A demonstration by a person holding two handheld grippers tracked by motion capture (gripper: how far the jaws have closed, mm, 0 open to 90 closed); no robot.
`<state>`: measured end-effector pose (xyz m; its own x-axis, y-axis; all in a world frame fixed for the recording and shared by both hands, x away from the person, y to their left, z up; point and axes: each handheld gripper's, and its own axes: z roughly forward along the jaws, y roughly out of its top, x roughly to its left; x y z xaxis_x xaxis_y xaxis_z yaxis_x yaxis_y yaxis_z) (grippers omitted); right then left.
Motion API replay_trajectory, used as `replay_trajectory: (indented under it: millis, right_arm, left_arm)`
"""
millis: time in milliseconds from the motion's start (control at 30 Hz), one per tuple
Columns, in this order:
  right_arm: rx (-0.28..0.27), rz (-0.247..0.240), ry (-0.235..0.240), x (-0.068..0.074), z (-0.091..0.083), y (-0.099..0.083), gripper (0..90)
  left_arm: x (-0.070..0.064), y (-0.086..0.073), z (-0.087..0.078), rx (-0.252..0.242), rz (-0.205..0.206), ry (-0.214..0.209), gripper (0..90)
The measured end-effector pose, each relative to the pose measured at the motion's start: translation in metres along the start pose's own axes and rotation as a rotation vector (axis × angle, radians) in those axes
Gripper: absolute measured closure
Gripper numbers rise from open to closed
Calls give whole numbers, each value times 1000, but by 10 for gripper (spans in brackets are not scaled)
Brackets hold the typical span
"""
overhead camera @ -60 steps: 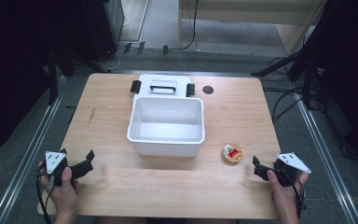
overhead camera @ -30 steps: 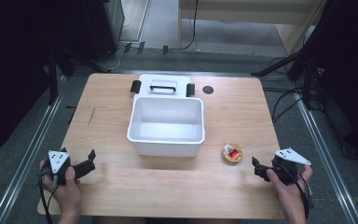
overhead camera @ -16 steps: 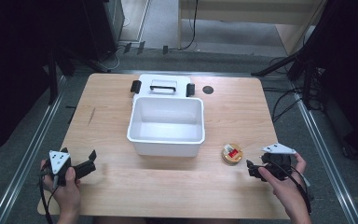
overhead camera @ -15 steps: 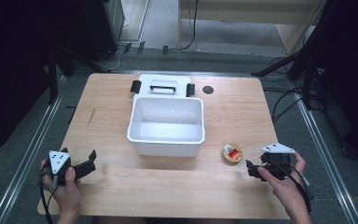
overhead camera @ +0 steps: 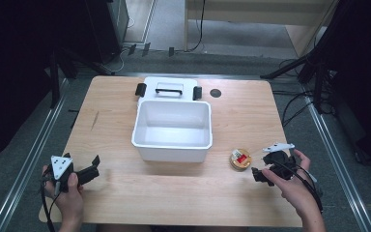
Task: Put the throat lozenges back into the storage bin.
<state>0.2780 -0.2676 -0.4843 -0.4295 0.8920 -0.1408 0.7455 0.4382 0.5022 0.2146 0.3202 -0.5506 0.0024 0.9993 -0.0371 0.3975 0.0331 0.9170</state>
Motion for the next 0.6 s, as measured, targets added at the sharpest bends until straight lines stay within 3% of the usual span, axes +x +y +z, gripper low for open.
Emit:
replay_trajectory:
  millis: [267, 600]
  right_arm:
    - [95, -30, 107, 7, 5, 12, 136]
    - [176, -84, 135, 28, -2, 36, 133]
  left_arm:
    - [1, 0, 0, 5, -11, 3, 0]
    - [0, 1, 1, 12, -9, 17, 0]
